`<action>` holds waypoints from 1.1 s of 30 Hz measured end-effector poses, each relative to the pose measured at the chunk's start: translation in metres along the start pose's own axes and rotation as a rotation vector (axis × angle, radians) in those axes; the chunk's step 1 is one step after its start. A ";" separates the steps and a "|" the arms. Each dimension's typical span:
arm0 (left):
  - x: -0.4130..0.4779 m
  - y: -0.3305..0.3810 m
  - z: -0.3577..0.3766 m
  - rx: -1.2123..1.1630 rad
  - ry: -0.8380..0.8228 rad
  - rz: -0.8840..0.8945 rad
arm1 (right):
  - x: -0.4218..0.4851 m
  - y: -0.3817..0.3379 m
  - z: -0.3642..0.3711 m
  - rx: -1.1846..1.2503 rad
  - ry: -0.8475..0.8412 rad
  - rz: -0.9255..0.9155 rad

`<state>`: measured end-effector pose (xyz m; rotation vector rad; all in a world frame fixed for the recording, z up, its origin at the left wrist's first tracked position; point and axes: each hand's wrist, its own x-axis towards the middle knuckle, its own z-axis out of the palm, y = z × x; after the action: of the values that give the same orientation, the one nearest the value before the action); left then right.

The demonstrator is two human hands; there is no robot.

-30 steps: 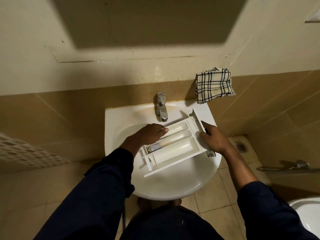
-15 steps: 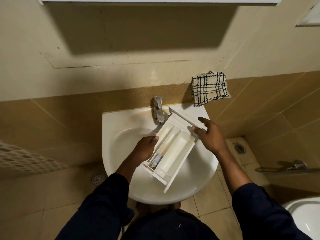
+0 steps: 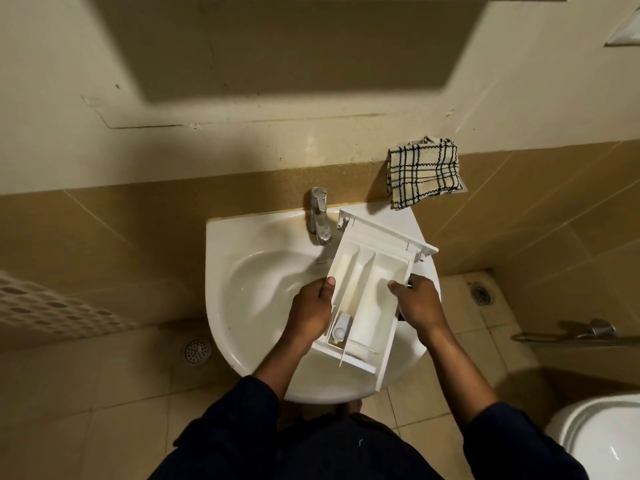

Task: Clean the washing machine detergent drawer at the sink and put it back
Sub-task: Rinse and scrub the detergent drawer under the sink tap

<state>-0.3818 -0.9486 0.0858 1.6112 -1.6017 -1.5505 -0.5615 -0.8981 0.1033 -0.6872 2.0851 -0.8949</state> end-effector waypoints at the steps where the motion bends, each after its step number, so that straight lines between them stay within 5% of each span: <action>1: 0.000 0.000 0.000 -0.014 -0.005 0.006 | 0.003 -0.002 -0.003 -0.017 -0.008 -0.014; 7: -0.006 0.008 -0.017 -0.263 -0.095 -0.059 | 0.035 -0.032 -0.019 -0.187 -0.071 -0.083; 11: -0.002 0.012 -0.047 -0.438 0.086 -0.165 | 0.051 -0.049 -0.030 -0.249 -0.069 -0.119; 18: 0.007 0.033 -0.087 -0.239 0.320 0.078 | 0.063 -0.053 -0.054 -0.343 -0.128 -0.165; 33: 0.018 0.066 -0.060 -0.107 0.193 0.210 | 0.047 -0.051 -0.076 -0.494 -0.328 -0.274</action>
<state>-0.3637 -1.0063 0.1535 1.4373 -1.5043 -1.3084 -0.6405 -0.9338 0.1585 -1.3099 1.9452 -0.3604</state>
